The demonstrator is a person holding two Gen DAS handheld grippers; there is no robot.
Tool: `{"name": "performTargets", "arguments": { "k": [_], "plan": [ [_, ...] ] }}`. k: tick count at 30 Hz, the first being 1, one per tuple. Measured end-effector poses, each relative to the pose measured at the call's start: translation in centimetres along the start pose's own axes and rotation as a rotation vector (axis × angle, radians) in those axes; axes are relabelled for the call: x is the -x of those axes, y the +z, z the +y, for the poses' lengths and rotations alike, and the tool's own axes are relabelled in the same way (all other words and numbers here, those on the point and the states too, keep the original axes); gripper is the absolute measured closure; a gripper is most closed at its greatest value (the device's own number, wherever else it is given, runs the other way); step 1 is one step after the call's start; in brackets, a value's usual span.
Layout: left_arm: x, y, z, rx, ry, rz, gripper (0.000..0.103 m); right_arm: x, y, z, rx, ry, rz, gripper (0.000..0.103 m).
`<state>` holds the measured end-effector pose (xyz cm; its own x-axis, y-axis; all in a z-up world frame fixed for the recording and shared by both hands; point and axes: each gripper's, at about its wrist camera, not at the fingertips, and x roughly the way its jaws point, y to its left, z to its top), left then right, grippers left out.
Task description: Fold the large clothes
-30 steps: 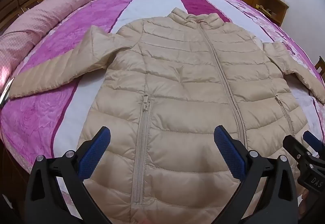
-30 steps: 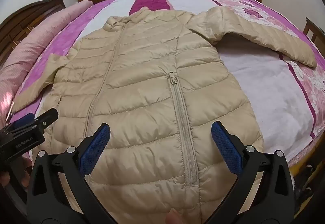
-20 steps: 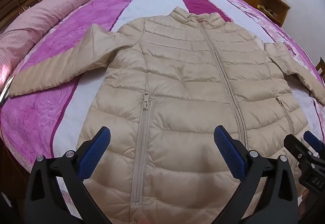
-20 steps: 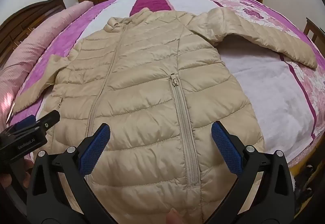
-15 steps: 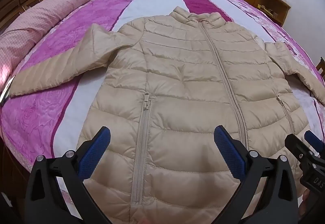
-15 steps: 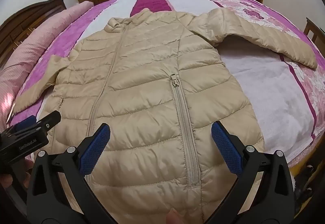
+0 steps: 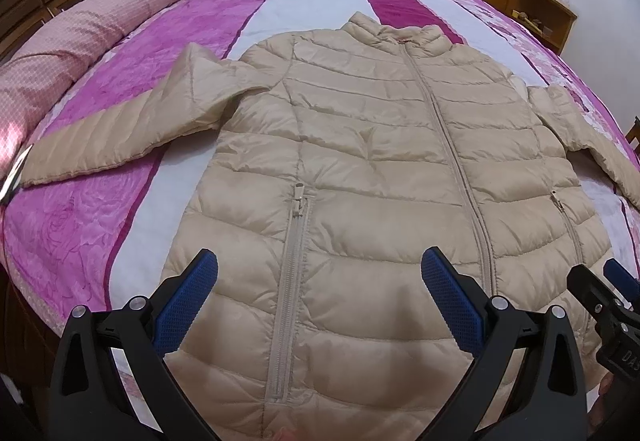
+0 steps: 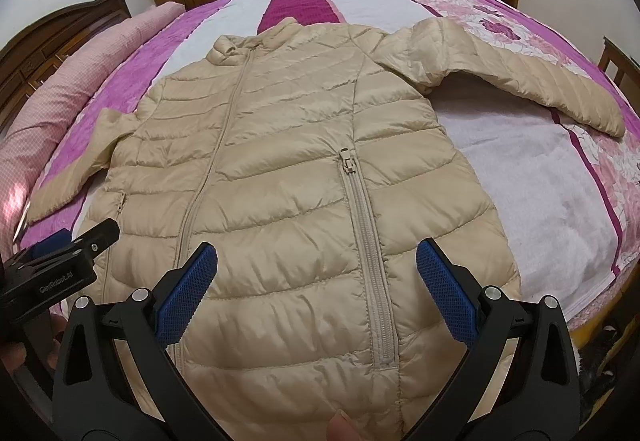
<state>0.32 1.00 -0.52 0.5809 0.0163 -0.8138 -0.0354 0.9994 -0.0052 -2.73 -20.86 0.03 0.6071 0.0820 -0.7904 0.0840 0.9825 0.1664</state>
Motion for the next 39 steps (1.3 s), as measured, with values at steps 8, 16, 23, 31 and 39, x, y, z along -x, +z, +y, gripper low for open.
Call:
{"name": "performTargets", "arguments": {
  "k": [8,16,23,31,39],
  "plan": [
    [0.20,0.18,0.28,0.010,0.002,-0.005,0.005,0.30,0.29,0.25,0.006,0.001,-0.006,0.004],
    [0.29,0.21,0.29,0.011,0.002,-0.005,0.005,0.36,0.23,0.19,0.001,0.001,-0.011,0.004],
    [0.46,0.29,0.25,0.013,0.006,-0.004,0.005,0.42,0.20,0.24,0.002,-0.001,-0.014,0.004],
    [0.38,0.26,0.28,0.012,0.007,-0.002,0.005,0.41,0.18,0.18,-0.004,-0.001,-0.011,0.004],
    [0.36,0.27,0.30,0.011,0.006,-0.002,0.005,0.77,0.37,-0.05,-0.009,0.015,-0.022,0.004]
  ]
}}
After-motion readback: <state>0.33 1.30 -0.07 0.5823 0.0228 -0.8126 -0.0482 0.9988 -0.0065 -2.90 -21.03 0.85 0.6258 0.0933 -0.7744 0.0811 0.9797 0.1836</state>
